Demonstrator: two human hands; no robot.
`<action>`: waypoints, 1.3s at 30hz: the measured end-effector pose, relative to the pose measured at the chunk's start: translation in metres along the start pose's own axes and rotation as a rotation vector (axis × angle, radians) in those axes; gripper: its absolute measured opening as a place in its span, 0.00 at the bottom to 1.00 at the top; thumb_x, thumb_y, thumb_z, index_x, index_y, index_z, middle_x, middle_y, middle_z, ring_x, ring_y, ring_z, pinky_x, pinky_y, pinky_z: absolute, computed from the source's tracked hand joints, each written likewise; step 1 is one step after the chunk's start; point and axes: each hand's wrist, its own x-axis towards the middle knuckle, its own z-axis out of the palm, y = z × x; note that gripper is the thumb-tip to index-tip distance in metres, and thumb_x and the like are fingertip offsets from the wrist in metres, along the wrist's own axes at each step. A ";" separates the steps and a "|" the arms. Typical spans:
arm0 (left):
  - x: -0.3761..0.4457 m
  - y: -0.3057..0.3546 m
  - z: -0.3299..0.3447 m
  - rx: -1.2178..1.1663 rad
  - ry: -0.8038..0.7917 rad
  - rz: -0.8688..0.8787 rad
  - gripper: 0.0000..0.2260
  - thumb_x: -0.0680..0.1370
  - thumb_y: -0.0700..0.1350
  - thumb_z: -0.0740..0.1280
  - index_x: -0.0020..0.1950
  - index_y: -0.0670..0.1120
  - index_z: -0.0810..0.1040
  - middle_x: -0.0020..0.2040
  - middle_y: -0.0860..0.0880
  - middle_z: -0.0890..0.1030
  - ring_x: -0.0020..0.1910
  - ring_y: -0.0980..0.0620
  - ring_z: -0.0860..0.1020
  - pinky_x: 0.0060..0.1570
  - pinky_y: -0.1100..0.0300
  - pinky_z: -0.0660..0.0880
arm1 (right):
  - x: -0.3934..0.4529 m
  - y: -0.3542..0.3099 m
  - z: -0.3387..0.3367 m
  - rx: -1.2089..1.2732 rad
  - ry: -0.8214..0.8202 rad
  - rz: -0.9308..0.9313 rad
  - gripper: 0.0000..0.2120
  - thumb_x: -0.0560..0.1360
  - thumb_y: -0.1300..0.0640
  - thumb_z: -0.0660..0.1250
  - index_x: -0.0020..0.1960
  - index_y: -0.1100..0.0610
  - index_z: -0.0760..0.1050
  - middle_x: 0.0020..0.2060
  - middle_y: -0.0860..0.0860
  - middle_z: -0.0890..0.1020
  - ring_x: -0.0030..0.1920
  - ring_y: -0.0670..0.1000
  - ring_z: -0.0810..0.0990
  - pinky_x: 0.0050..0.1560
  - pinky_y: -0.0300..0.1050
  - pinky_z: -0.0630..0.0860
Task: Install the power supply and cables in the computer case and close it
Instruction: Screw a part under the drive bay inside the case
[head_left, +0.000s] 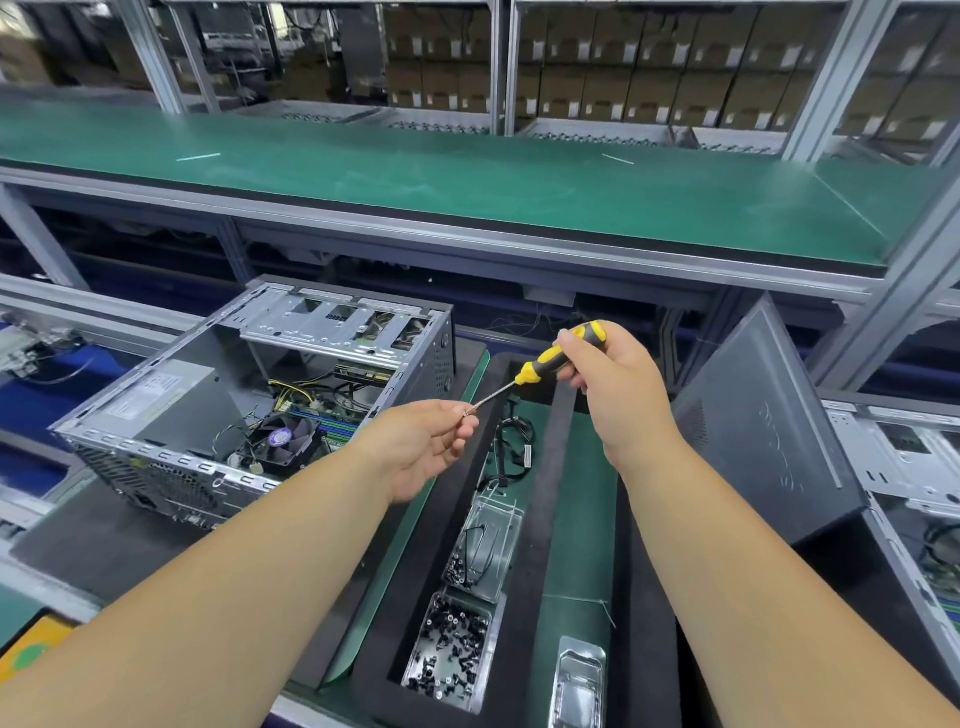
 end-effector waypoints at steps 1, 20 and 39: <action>0.001 0.002 -0.003 -0.002 -0.001 -0.005 0.06 0.81 0.36 0.61 0.55 0.39 0.77 0.34 0.50 0.81 0.31 0.58 0.78 0.32 0.67 0.76 | 0.001 -0.001 0.003 -0.001 0.002 0.000 0.12 0.76 0.47 0.63 0.47 0.55 0.77 0.40 0.50 0.83 0.38 0.44 0.78 0.50 0.49 0.77; 0.052 0.102 -0.153 0.038 -0.058 -0.066 0.12 0.81 0.45 0.64 0.58 0.39 0.78 0.54 0.40 0.83 0.54 0.47 0.81 0.49 0.58 0.79 | 0.036 -0.028 0.153 -0.073 0.095 -0.123 0.03 0.74 0.49 0.67 0.48 0.43 0.76 0.44 0.43 0.83 0.47 0.48 0.84 0.51 0.51 0.82; 0.144 0.089 -0.208 0.115 -0.079 -0.411 0.05 0.76 0.39 0.70 0.50 0.42 0.76 0.55 0.39 0.77 0.52 0.45 0.81 0.54 0.58 0.77 | 0.079 -0.035 0.250 -0.329 0.218 -0.192 0.04 0.78 0.55 0.68 0.49 0.51 0.73 0.42 0.42 0.81 0.44 0.40 0.82 0.42 0.28 0.74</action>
